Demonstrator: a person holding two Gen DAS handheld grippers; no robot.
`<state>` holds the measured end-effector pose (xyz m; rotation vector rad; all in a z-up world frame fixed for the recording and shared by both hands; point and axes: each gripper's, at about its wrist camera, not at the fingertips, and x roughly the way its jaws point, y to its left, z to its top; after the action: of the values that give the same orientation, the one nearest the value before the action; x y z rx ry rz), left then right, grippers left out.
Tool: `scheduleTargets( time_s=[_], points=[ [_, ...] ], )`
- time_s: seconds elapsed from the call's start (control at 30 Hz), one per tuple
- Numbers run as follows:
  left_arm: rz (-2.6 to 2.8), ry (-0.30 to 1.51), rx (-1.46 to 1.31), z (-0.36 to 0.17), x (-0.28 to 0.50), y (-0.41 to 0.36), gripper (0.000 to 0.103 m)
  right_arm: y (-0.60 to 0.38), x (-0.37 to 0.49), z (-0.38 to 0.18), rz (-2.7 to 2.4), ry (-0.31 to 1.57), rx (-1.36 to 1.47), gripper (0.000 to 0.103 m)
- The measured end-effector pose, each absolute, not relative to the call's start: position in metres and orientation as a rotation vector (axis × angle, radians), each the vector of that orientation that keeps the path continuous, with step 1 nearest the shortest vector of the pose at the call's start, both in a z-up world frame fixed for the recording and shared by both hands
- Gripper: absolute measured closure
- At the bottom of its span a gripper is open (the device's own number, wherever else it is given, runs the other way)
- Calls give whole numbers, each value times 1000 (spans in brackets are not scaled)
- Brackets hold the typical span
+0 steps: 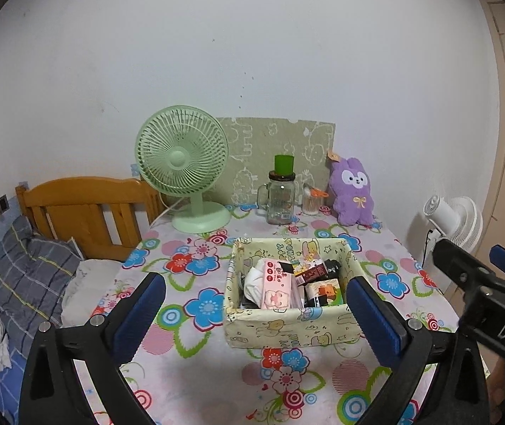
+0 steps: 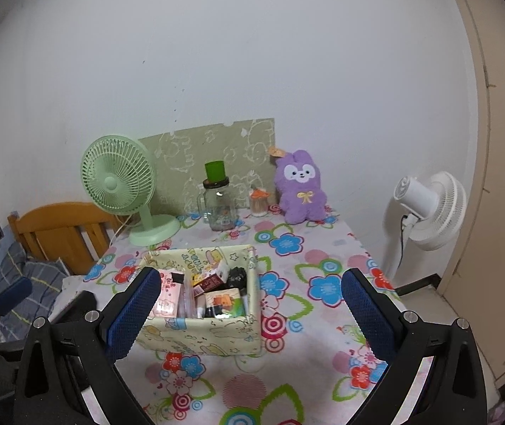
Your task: Organize soft objects
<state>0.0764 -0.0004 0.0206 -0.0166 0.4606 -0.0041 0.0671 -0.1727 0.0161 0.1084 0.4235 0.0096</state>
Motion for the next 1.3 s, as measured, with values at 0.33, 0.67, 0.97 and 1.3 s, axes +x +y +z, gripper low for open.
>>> scheduleTargets(
  time_s=[0.33,0.67,0.97,1.3],
  points=[
    [-13,430,-18,23,43,6,0,-186,35,16,-14,406,92,0],
    [-15,428,-29,13,22,9,0,-191,7,8,-24,388,96,0],
    [-18,424,-42,14,23,11,0,-187,9,7,-14,392,92,0],
    [-15,413,-44,16,24,12,0,-185,15,7,1,397,87,0]
  ],
)
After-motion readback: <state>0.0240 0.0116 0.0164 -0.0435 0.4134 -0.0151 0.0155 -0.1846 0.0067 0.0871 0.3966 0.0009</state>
